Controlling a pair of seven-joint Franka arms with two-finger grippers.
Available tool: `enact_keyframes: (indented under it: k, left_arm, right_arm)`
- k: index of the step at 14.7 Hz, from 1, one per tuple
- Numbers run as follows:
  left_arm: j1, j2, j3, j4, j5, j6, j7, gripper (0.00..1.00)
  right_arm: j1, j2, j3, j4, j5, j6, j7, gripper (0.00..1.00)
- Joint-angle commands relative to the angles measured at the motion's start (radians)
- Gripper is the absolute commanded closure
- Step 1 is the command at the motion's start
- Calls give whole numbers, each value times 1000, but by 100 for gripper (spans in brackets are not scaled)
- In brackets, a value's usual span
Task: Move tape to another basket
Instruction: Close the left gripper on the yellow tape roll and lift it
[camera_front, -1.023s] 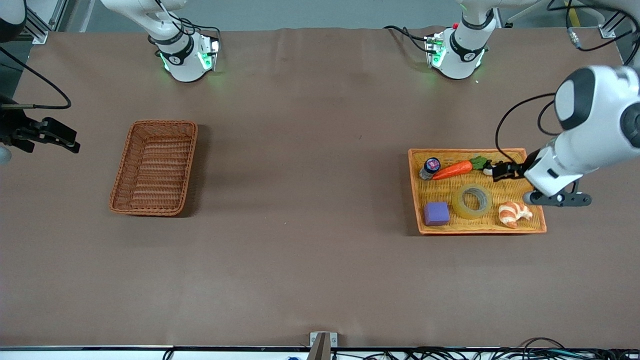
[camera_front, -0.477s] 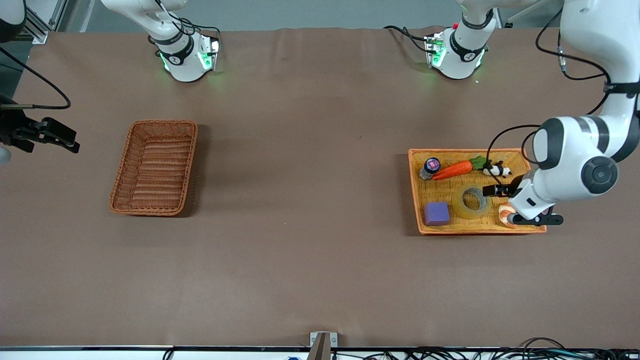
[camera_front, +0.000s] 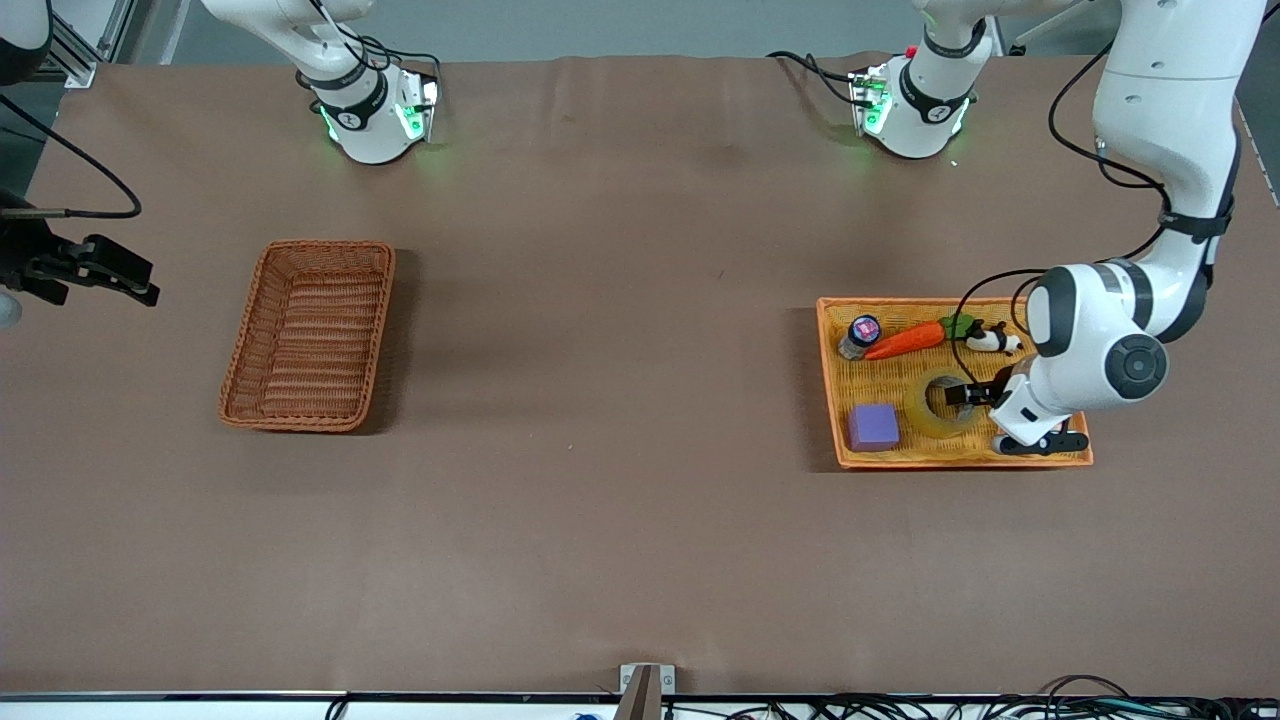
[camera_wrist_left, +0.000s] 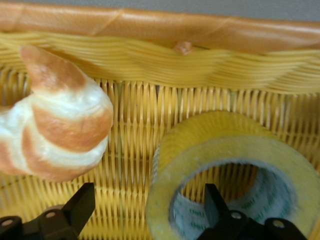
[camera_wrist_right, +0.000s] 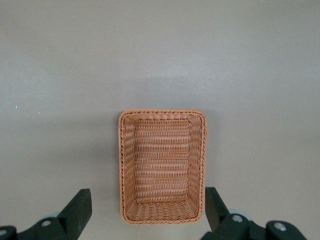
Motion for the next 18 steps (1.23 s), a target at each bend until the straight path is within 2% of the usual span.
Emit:
enact_keyframes:
  k: [1, 2, 3, 7, 9, 12, 14, 18]
  left_arm:
    - [-4, -21, 1, -44, -2, 52, -44, 83]
    - [-4, -24, 1, -42, -2, 52, -46, 95]
    - [-3, -30, 1, -42, -2, 47, -49, 100]
    - [-4, -115, -2, -30, -1, 1, -67, 100]
    - [-12, -158, -13, 25, 2, -65, -64, 100]
    - [-24, -185, -103, 160, 2, -221, -102, 100]
    - [-24, -181, -192, 241, 2, -307, -177, 99]
    - [-93, -144, -310, 300, 5, -316, -333, 99]
  right_arm:
    - [-6, -15, 3, -16, 4, 3, -7, 0]
    - [-6, -15, 3, -16, 4, 3, -7, 0]
    - [-6, -15, 3, -18, 4, 1, -7, 0]
    - [-6, -15, 3, -18, 4, 1, -7, 0]
    - [-6, -14, 3, -16, 4, 1, -7, 0]
    - [-8, -14, 3, -18, 4, 1, -7, 0]
    - [-8, -14, 3, -16, 5, 1, -7, 0]
    - [-8, -14, 3, -18, 4, 1, -7, 0]
